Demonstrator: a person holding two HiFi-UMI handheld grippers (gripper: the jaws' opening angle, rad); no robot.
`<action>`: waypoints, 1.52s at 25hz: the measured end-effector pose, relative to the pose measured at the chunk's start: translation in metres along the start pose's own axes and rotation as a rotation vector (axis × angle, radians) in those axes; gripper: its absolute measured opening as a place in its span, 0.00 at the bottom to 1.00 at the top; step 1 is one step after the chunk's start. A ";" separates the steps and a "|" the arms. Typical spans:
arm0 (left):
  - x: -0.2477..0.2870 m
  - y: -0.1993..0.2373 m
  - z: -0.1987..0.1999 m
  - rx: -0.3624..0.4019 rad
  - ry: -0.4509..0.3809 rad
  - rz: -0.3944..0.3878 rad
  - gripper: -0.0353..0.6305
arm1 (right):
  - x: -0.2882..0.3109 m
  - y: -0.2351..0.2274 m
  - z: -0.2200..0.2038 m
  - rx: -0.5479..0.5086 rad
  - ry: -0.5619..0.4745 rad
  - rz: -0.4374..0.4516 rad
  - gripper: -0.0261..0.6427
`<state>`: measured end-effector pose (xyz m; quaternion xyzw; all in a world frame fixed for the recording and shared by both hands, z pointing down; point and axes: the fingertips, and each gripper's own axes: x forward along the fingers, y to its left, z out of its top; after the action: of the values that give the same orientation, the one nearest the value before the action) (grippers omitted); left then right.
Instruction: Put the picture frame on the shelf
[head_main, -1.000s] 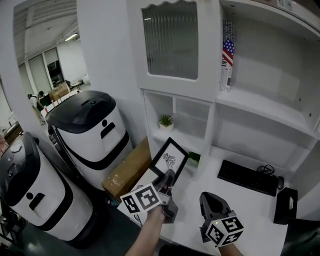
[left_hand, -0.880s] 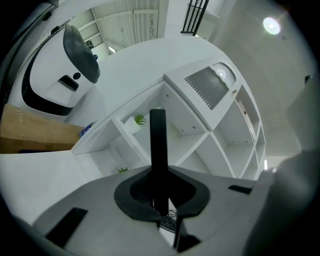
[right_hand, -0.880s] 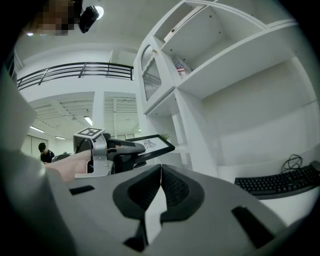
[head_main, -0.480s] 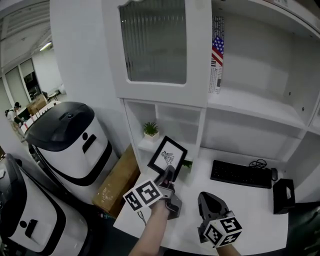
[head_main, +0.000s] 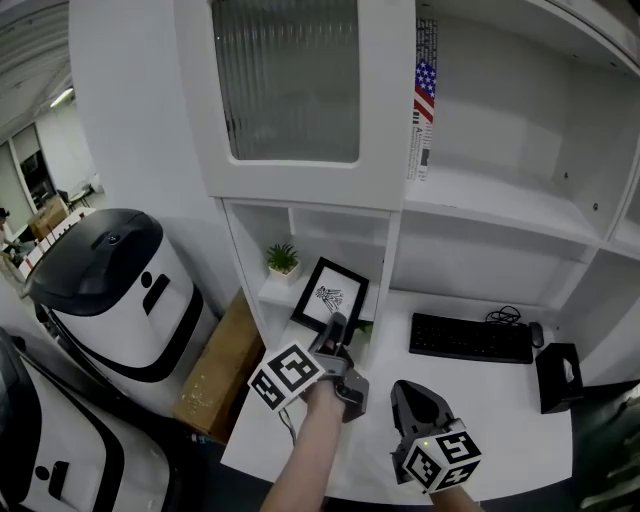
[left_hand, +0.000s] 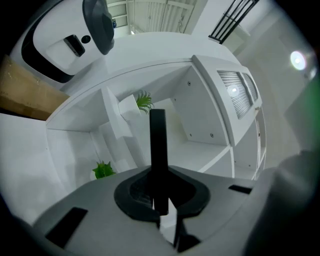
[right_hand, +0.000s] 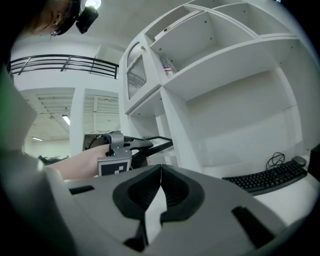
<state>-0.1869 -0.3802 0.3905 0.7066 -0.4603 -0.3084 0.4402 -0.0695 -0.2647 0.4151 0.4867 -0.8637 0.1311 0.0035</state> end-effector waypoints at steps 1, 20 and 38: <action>0.002 0.000 0.000 -0.011 -0.001 -0.001 0.10 | 0.000 -0.001 0.001 0.002 -0.001 -0.007 0.04; 0.031 0.023 -0.009 -0.229 -0.044 0.032 0.10 | -0.006 -0.014 0.003 0.062 -0.023 -0.071 0.04; 0.039 0.026 -0.009 -0.329 -0.050 0.041 0.11 | 0.002 -0.020 -0.003 0.073 0.004 -0.061 0.04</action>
<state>-0.1741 -0.4181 0.4165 0.6076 -0.4285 -0.3881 0.5446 -0.0543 -0.2755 0.4228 0.5124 -0.8430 0.1635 -0.0086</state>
